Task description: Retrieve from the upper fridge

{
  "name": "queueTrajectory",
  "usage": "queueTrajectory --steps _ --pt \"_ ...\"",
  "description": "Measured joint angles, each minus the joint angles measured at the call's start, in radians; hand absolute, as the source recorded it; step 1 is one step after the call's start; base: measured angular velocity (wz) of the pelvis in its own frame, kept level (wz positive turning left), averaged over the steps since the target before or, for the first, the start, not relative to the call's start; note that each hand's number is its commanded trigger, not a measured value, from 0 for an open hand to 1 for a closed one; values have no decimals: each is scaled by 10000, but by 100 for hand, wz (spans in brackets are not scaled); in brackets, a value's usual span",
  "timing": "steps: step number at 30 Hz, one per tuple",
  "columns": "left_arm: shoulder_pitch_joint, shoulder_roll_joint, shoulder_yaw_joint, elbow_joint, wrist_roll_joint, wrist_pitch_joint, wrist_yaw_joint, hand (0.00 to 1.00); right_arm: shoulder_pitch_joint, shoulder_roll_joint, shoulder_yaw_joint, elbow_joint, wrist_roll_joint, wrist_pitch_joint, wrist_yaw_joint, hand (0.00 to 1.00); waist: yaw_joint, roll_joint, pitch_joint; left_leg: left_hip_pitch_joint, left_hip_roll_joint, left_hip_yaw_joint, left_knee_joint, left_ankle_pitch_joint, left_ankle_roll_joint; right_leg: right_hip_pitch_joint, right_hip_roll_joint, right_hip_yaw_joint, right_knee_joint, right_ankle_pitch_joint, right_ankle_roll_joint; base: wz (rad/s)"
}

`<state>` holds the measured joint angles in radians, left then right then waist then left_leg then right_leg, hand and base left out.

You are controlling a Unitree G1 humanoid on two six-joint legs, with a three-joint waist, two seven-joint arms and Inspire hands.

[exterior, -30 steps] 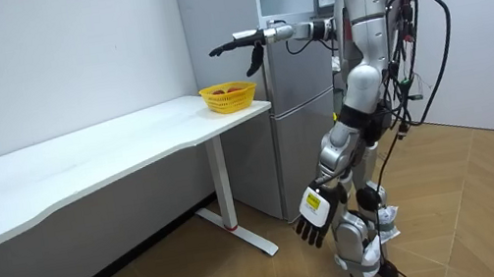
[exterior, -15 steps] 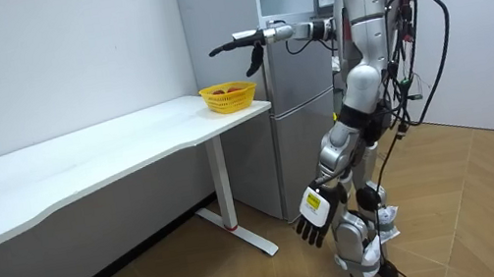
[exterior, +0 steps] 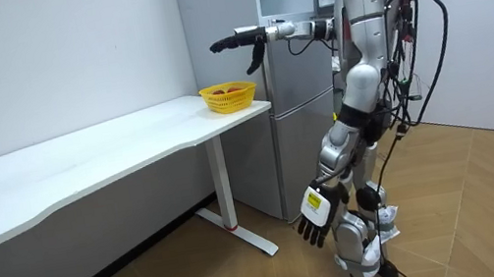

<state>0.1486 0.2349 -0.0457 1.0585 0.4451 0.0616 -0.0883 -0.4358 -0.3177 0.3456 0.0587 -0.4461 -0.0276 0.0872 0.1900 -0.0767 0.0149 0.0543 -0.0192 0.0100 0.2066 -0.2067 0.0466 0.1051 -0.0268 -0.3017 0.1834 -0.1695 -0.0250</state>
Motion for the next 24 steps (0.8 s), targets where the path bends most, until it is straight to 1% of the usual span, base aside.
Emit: queueTrajectory --steps 1,2,3,4,5,6,7,9,10,11,13,14,16,18,19,21,24 --pt "-3 -33 -19 6 0 3 23 0 117 56 -38 -53 181 -24 -69 0 -5 45 -21 10 0 12 -2 0 0 4 -3 2 2 0 0 0" --pt "14 -115 -63 8 1 3 125 0 457 163 -137 -290 442 -39 -165 0 17 152 -74 42 2 40 -15 0 1 19 -7 8 6 0 0 -3" --pt "32 -215 -63 30 1 1 173 0 742 220 -146 -482 623 -78 -211 0 27 240 -95 112 3 65 -25 -1 2 83 -12 11 8 0 1 -5" --pt "26 -251 -64 55 0 0 174 0 882 226 -145 -569 771 -87 -211 0 24 294 -92 138 3 82 -32 -1 3 101 -15 11 7 -2 4 -6" --pt "9 -266 -87 91 -5 -18 184 0 1171 233 -143 -765 988 -90 -211 0 20 359 -70 180 7 110 -52 -2 4 125 -15 17 7 -11 18 -6" --pt "3 -262 -88 132 -3 -17 224 0 1426 301 -150 -972 997 -89 -210 0 -37 369 -68 185 14 127 -54 -2 3 126 -10 39 7 -14 21 -8" --pt "56 -265 -89 139 -1 -18 328 0 1660 389 -160 -1177 1110 -89 -216 0 -117 433 -32 168 22 161 -48 -3 1 101 6 144 5 -16 23 -9" --pt "114 -279 -103 156 -14 -17 452 0 2012 415 -184 -1540 1530 -82 -230 0 -209 450 -68 86 31 241 -7 -6 -2 12 23 306 7 -20 20 -11" --pt "116 -297 -108 168 -10 -17 501 0 2128 436 -221 -1669 1707 -83 -245 0 -232 466 -72 65 31 262 3 -5 -1 -12 23 336 8 -20 20 -11" --pt "114 -339 -136 175 -10 -18 582 0 2362 511 -333 -1964 2058 -89 -296 0 -307 470 -92 47 31 305 36 -6 0 -25 23 398 4 -20 20 -6" --pt "140 -370 -212 203 -8 -31 589 0 2738 671 -508 -2361 2570 -186 -466 0 -439 561 -114 38 19 333 63 -11 10 -27 23 502 -7 -21 19 -5" --pt "179 -367 -370 223 -7 -33 600 0 2961 792 -555 -2557 2786 -281 -625 0 -508 604 -159 54 17 395 62 -12 13 -22 23 549 -20 -21 20 -11" --pt "206 -394 -571 226 -7 -44 647 0 3409 954 -542 -2879 2938 -481 -900 0 -571 669 -188 112 22 454 61 -15 18 6 34 642 -20 -20 19 -12" --pt "236 -483 -572 278 -8 -69 844 0 3842 1234 -538 -3036 2959 -590 -979 0 -719 710 -182 132 33 511 63 -14 19 -12 57 749 12 -18 14 -8" --pt "258 -496 -571 286 -9 -69 877 0 3912 1286 -536 -3035 2973 -590 -981 0 -755 719 -177 143 44 560 63 -14 19 -16 77 815 10 -15 11 -14" --pt "448 -535 -564 295 -7 -97 1122 0 4264 1282 -547 -3074 2973 -598 -987 0 -815 728 -177 177 63 676 52 -14 17 -23 104 942 0 -15 2 -14" --pt "651 -620 -554 395 -15 -109 1155 0 4572 1314 -749 -3189 2962 -608 -981 0 -1088 755 -170 185 65 744 22 -14 18 -105 118 1073 -48 -24 5 -7"
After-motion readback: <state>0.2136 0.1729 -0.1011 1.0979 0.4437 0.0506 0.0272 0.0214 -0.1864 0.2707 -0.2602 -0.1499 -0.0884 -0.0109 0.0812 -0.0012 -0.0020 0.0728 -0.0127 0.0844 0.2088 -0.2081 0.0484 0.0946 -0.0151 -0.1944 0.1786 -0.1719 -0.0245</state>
